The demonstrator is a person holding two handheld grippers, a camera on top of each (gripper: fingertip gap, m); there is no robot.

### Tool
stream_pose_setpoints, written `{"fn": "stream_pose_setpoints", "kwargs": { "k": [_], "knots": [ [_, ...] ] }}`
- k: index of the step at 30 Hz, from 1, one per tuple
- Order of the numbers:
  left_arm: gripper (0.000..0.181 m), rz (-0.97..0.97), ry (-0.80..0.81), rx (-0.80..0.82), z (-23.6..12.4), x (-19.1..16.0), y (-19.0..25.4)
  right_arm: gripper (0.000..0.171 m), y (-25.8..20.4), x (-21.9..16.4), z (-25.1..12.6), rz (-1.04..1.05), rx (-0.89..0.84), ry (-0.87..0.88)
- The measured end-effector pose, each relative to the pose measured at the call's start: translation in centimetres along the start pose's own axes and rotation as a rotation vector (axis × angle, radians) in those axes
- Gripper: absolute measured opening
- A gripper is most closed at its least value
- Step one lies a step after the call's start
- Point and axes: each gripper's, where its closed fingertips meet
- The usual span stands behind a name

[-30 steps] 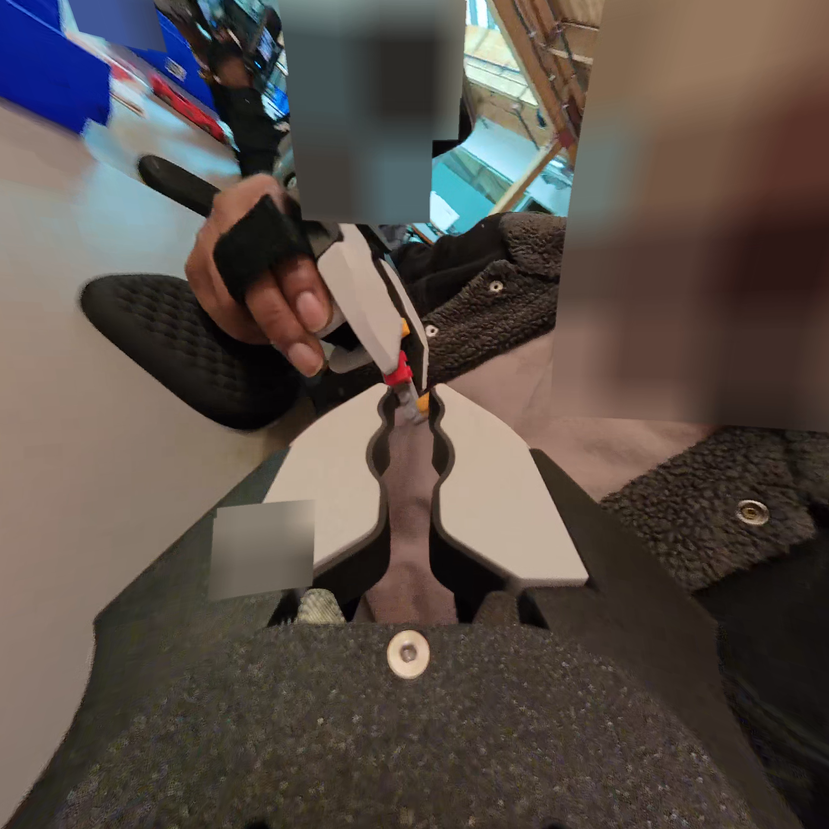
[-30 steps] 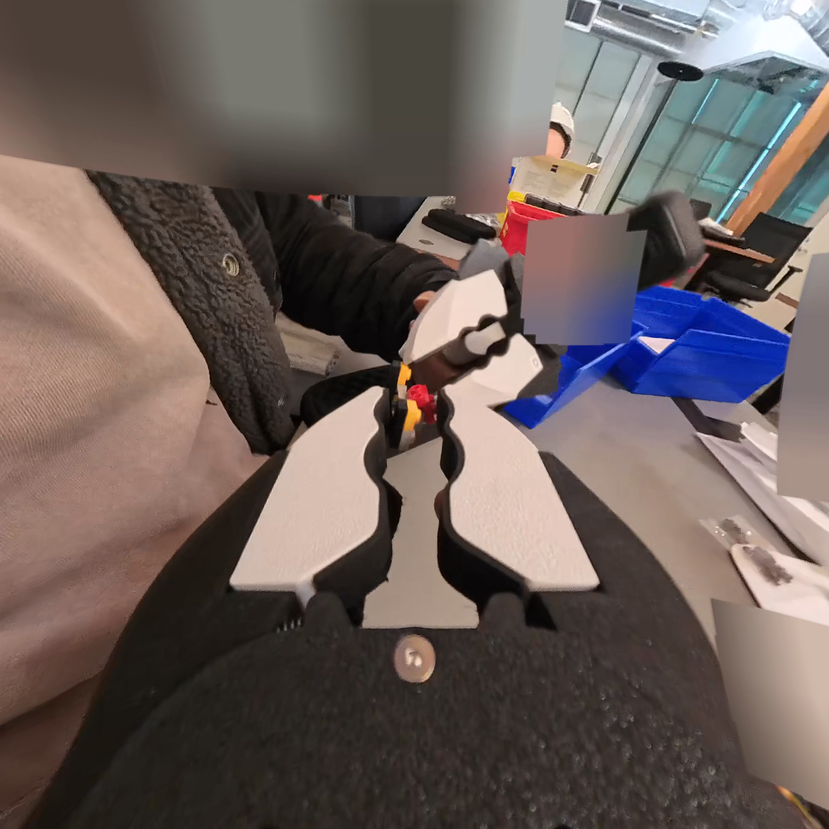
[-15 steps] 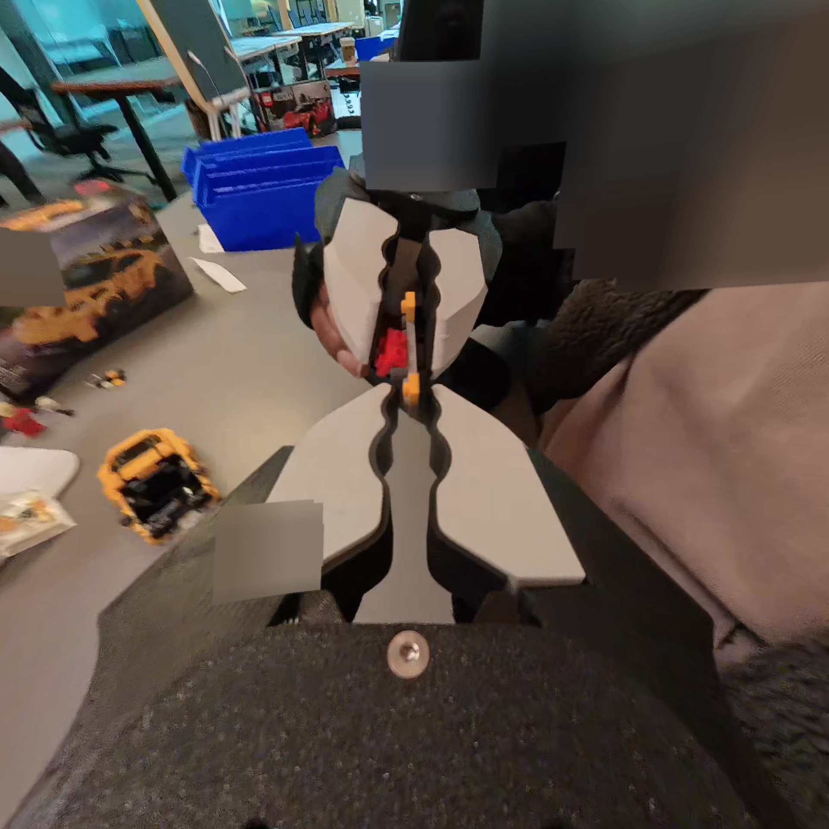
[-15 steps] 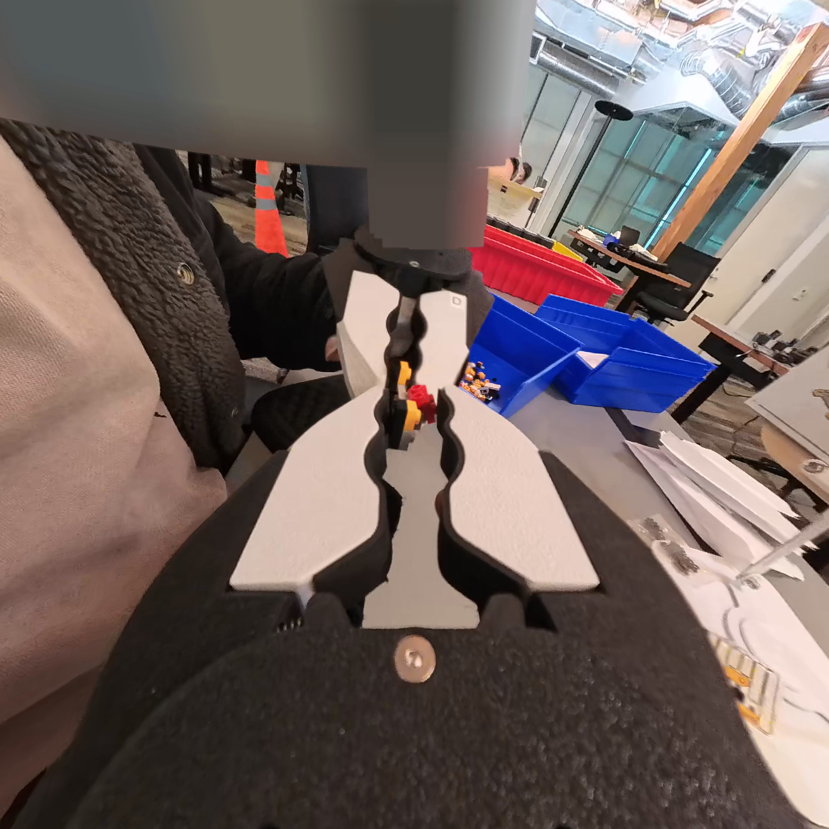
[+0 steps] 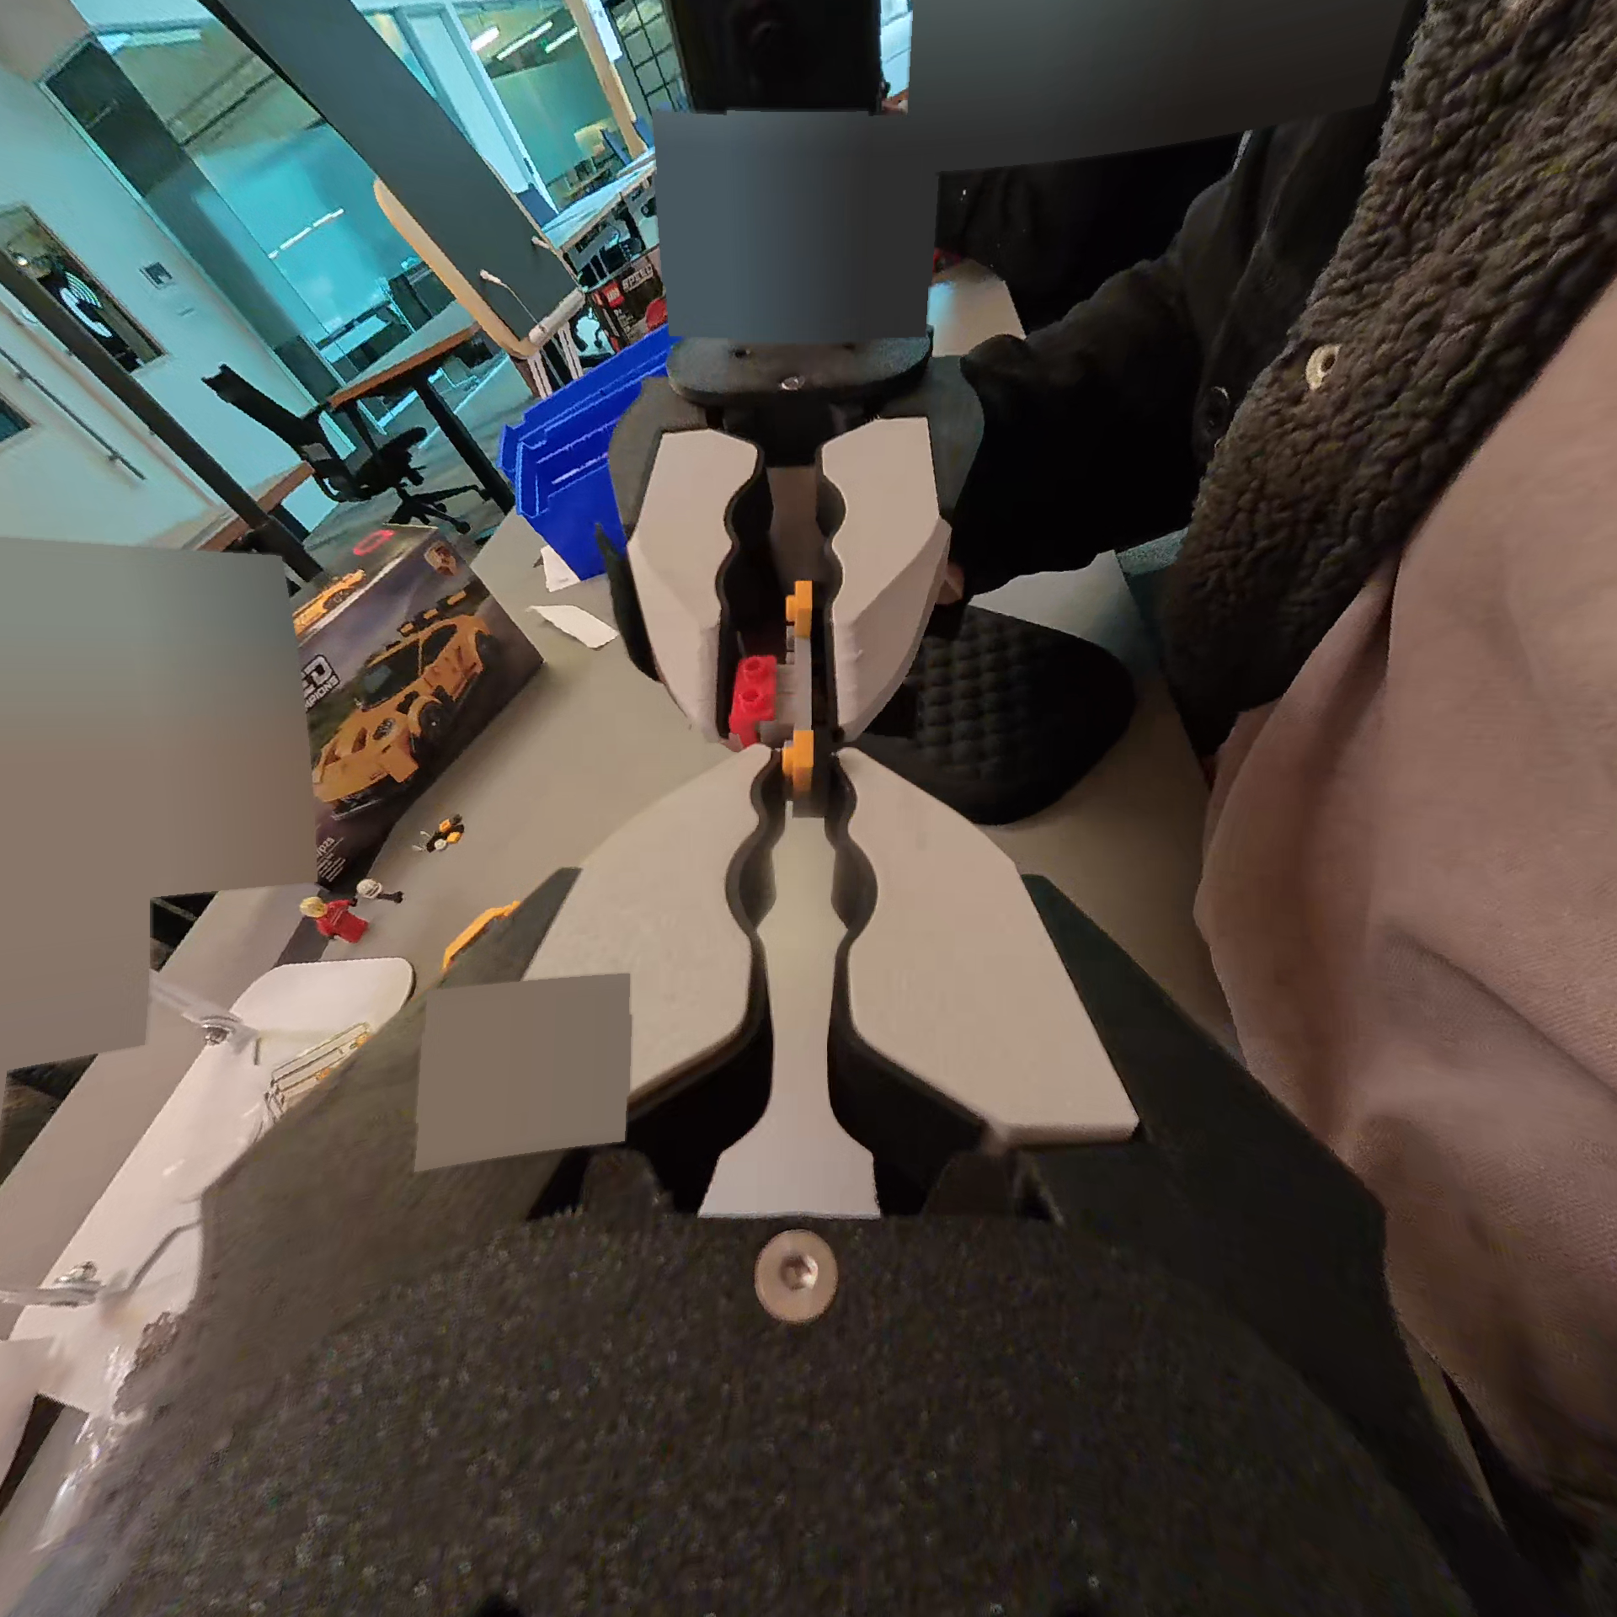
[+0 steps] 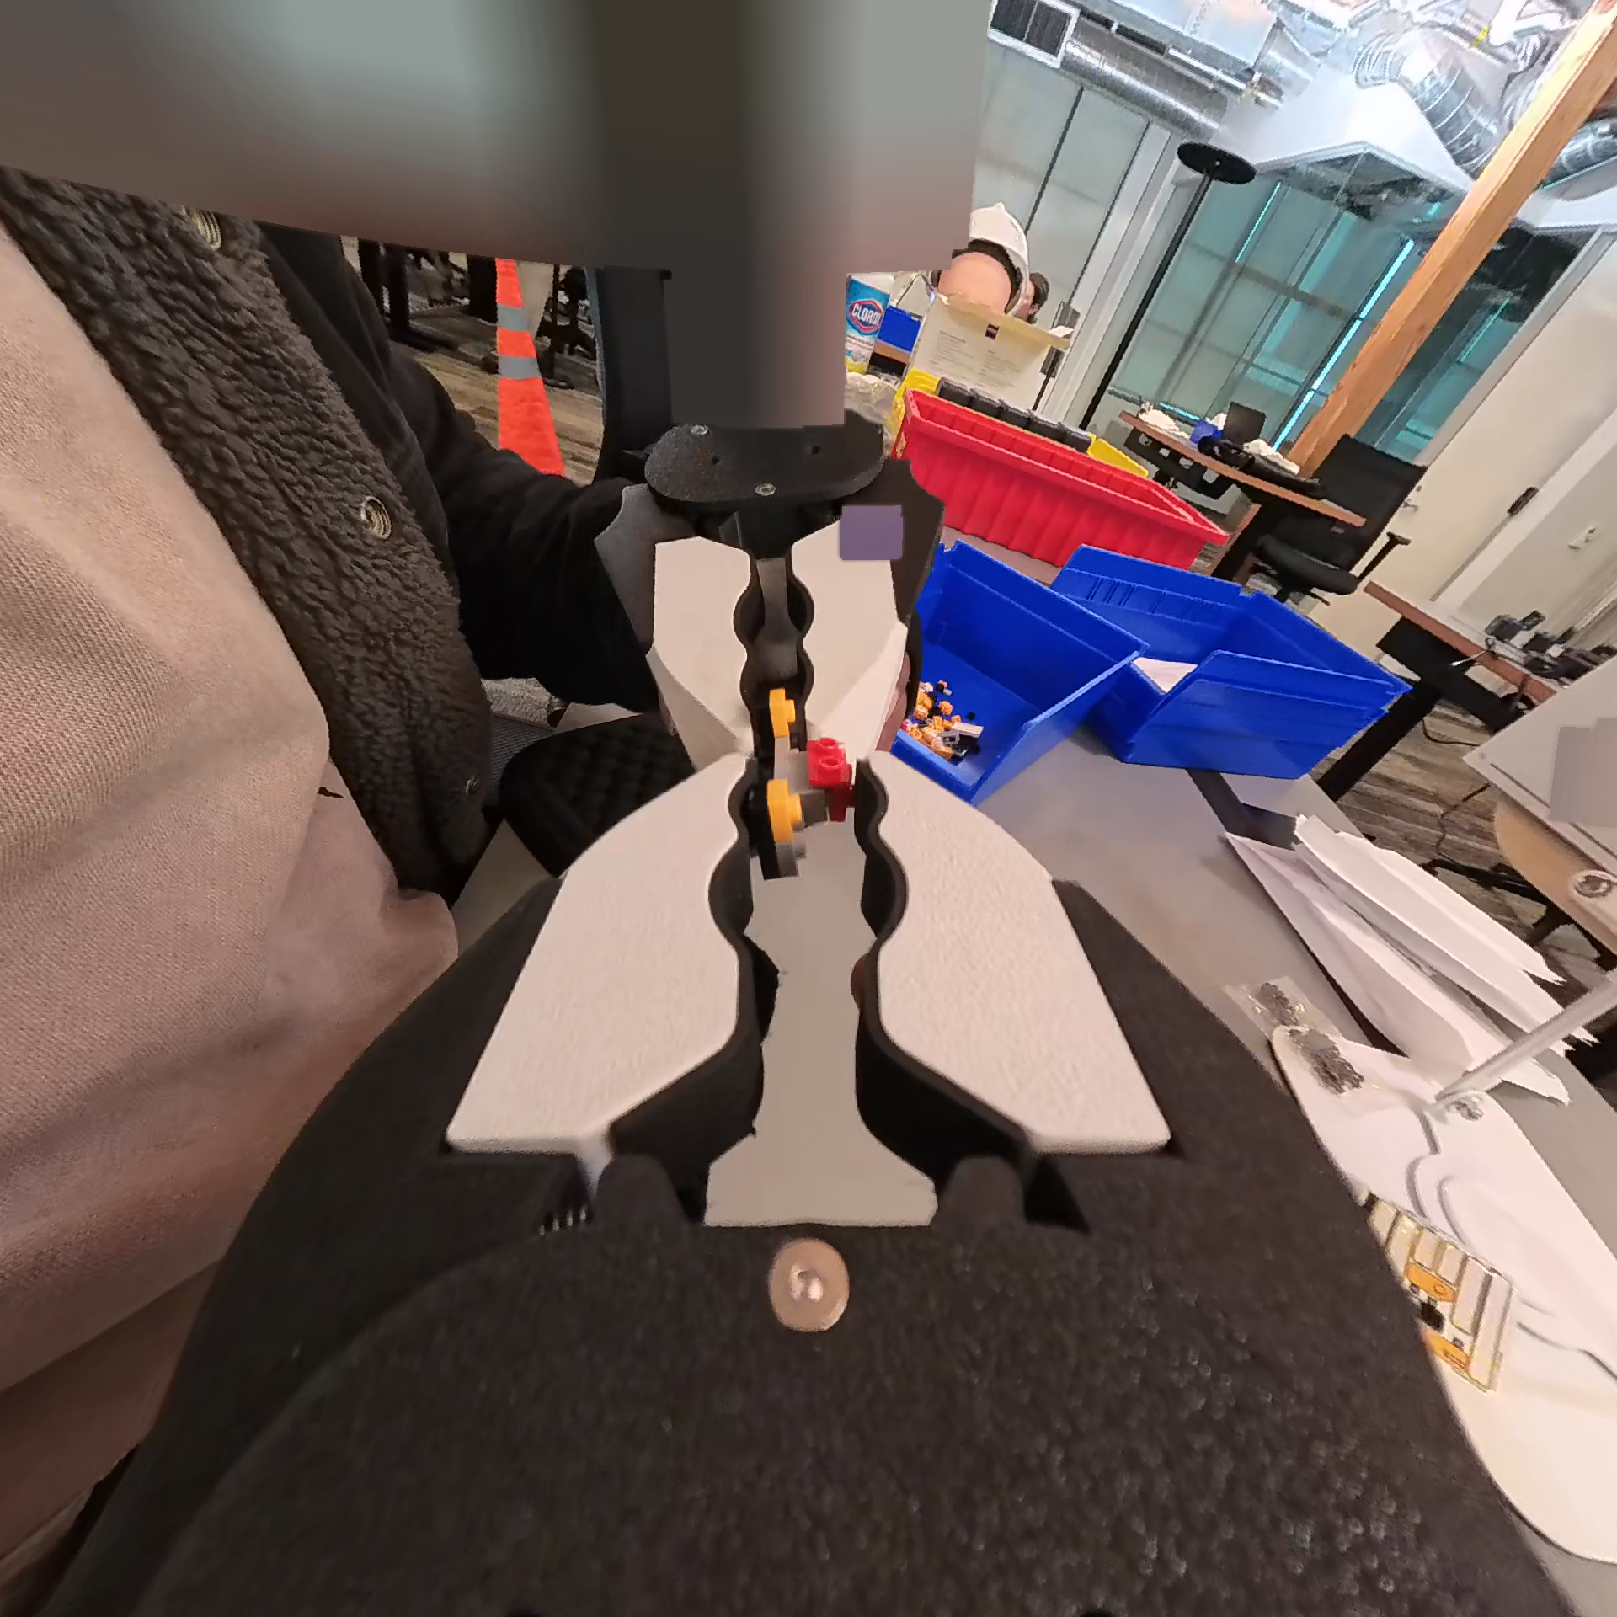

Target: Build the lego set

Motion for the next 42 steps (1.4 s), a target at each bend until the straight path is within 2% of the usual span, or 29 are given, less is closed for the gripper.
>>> {"fn": "stream_pose_setpoints", "kwargs": {
  "k": [16,21,25,37,42],
  "knots": [
    [0.009,-0.145,-0.006,-0.069,-0.1,-0.9,0.2,0.019,0.3,-0.9,0.1,0.050,0.011,-0.039],
    [0.023,-0.130,0.013,-0.030,-0.2,-0.6,-0.3,0.019,0.2,-1.1,-0.1,0.059,0.001,-0.031],
    [0.017,-0.098,0.013,-0.040,0.0,-0.6,0.1,0.019,0.1,-1.1,-0.3,0.073,-0.006,-0.019],
    [0.014,0.002,-0.037,-0.021,0.4,-1.1,0.8,0.019,-0.5,-1.8,-0.9,0.084,-0.015,0.011],
    [0.008,-0.012,0.001,-0.019,0.4,-0.8,1.0,0.019,-0.4,-1.5,-1.0,0.038,-0.048,-0.004]
  ]
}}
Point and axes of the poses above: each gripper's, where its closed fingertips meet, z out along the fingers, x out of its top, y = z × x across the jaws, and after that the axes turned 8 degrees about x, right-handed
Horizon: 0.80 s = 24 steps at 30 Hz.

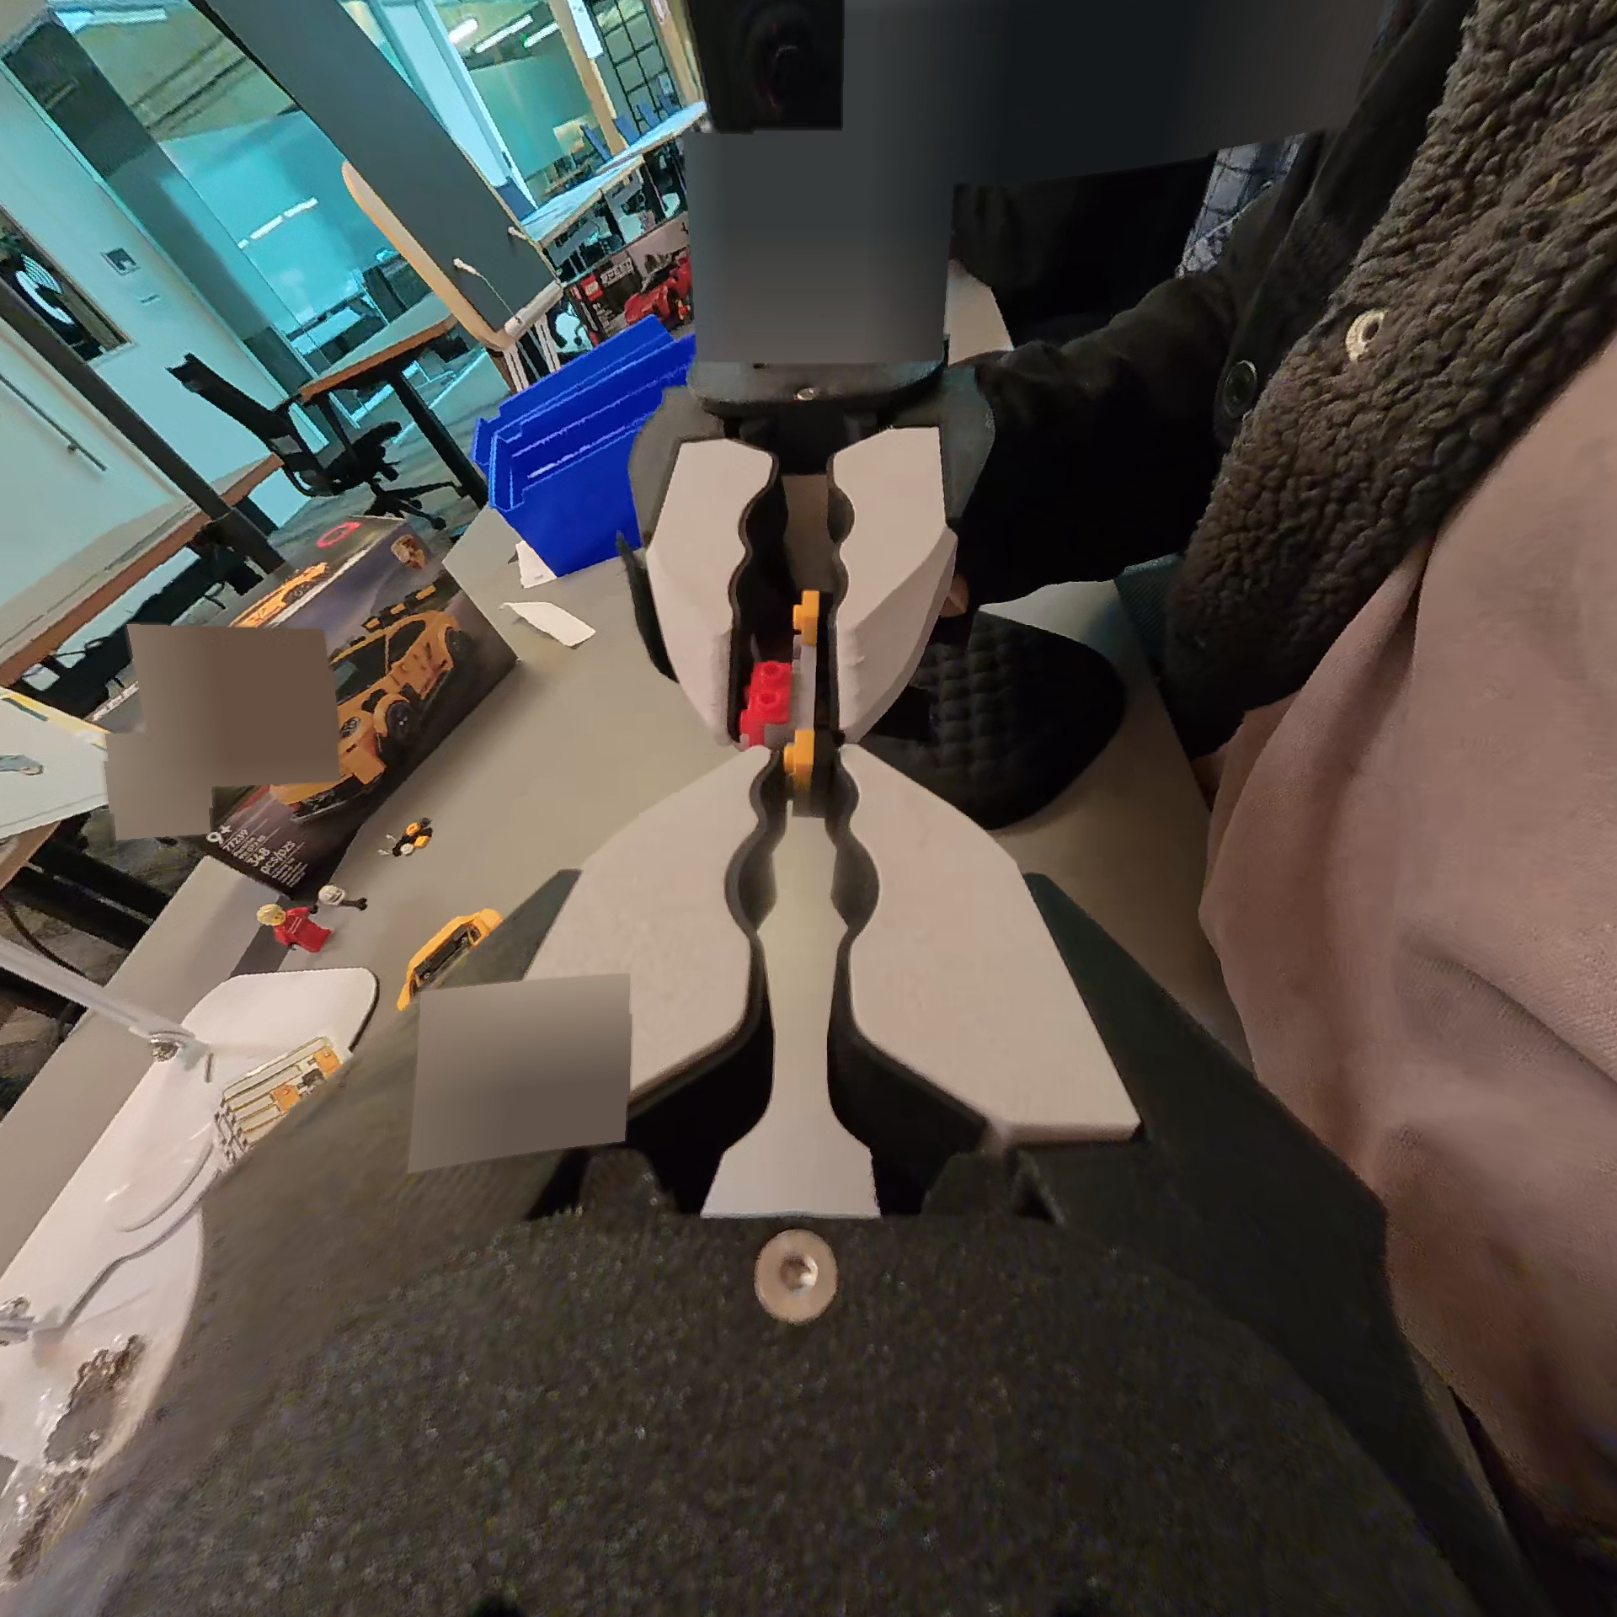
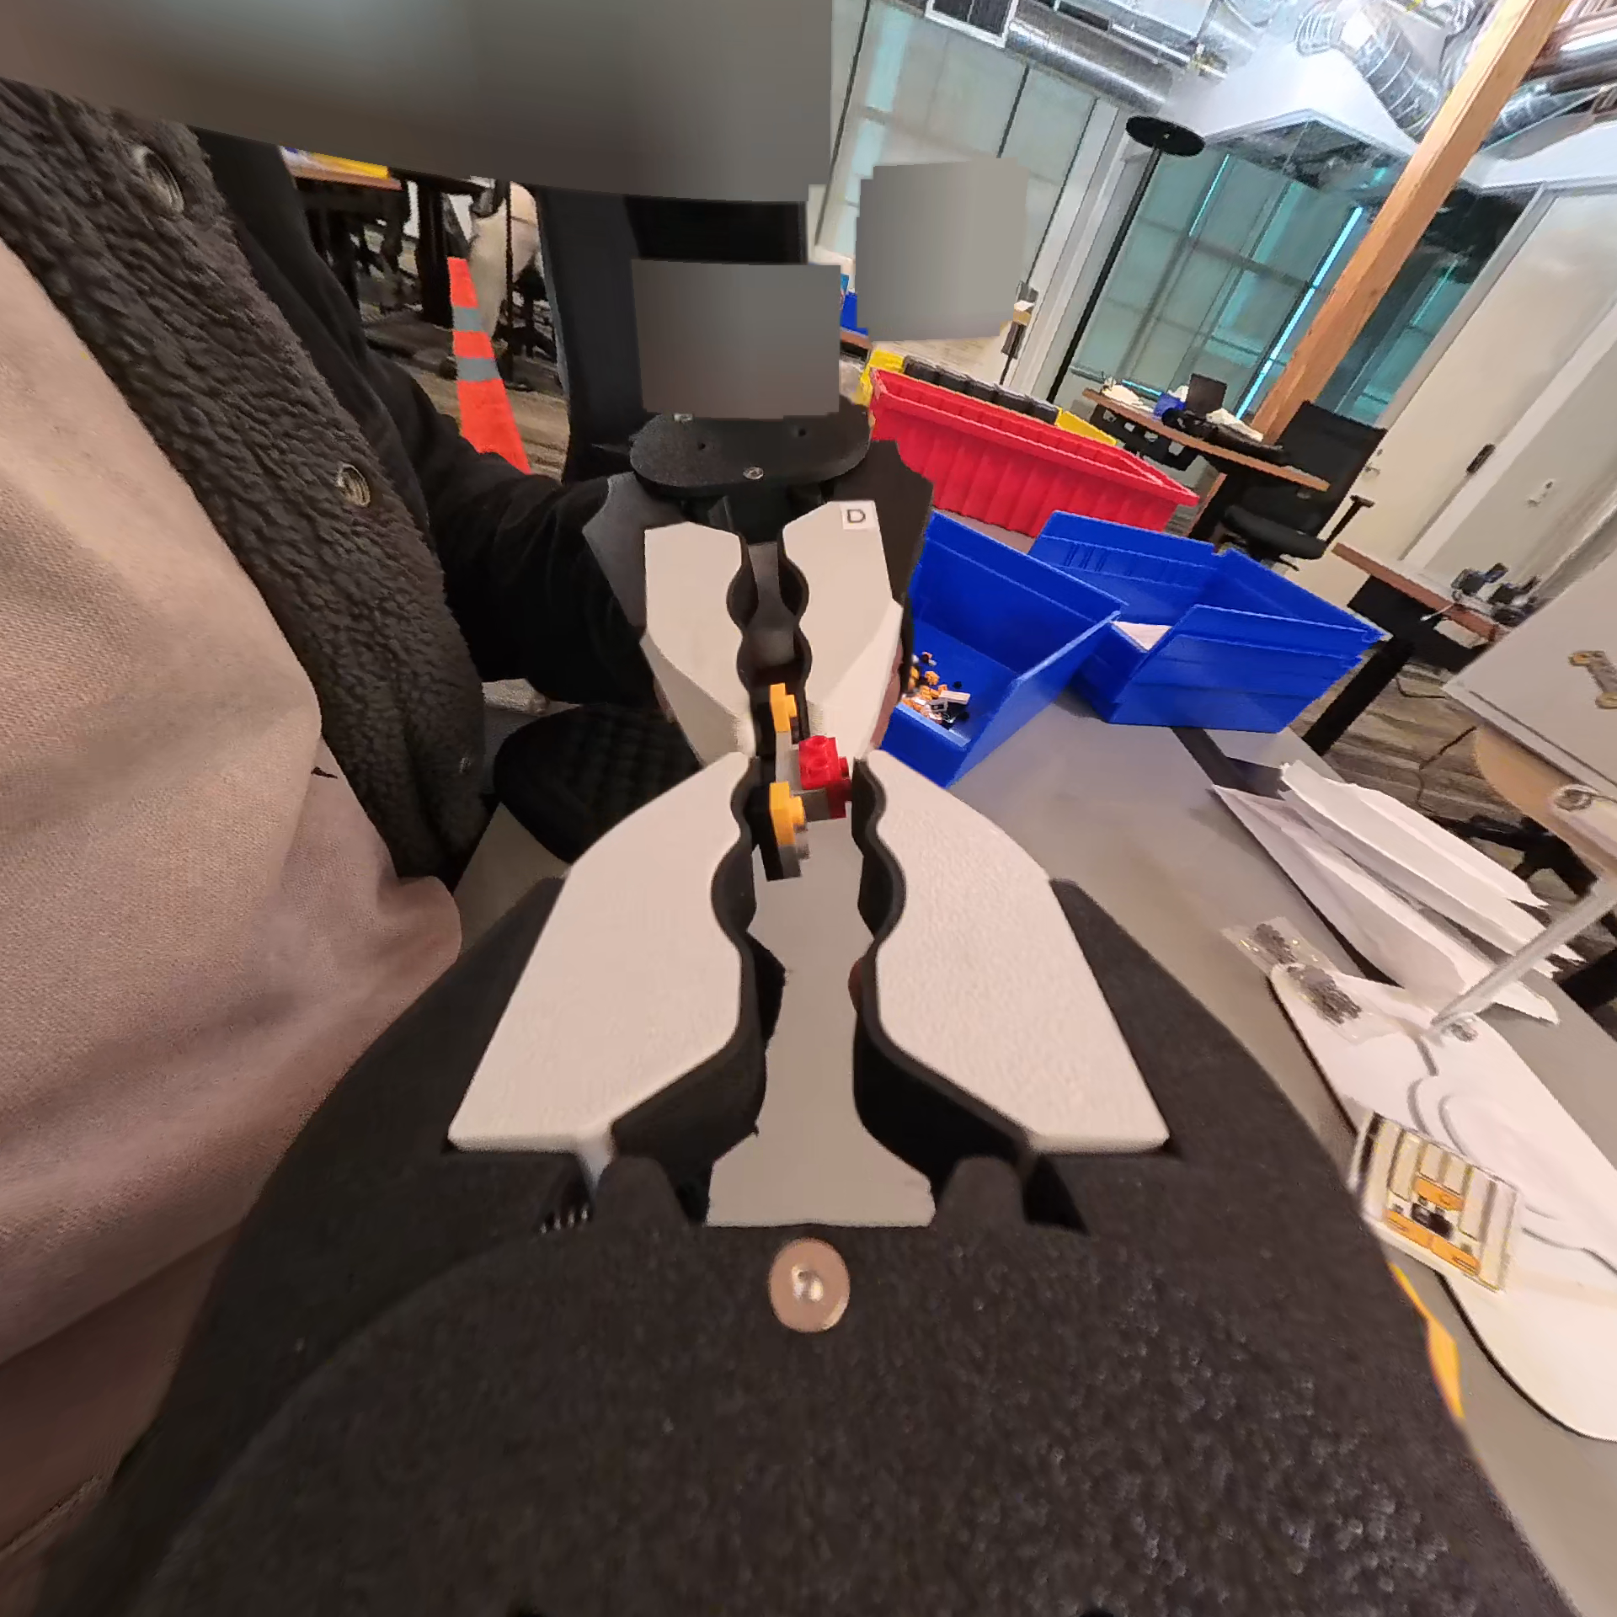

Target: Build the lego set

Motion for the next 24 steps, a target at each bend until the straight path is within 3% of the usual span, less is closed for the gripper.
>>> {"fn": "stream_pose_setpoints", "kwargs": {
  "k": [11,24],
  "knots": [
    [0.017,0.008,0.029,0.031,-0.2,0.0,-0.2,0.019,-0.1,-0.3,0.1,0.037,0.023,-0.001],
    [0.015,0.006,0.001,0.053,-0.2,-0.8,-0.3,0.019,0.0,-1.0,0.3,0.036,0.012,-0.038]
  ]
}}
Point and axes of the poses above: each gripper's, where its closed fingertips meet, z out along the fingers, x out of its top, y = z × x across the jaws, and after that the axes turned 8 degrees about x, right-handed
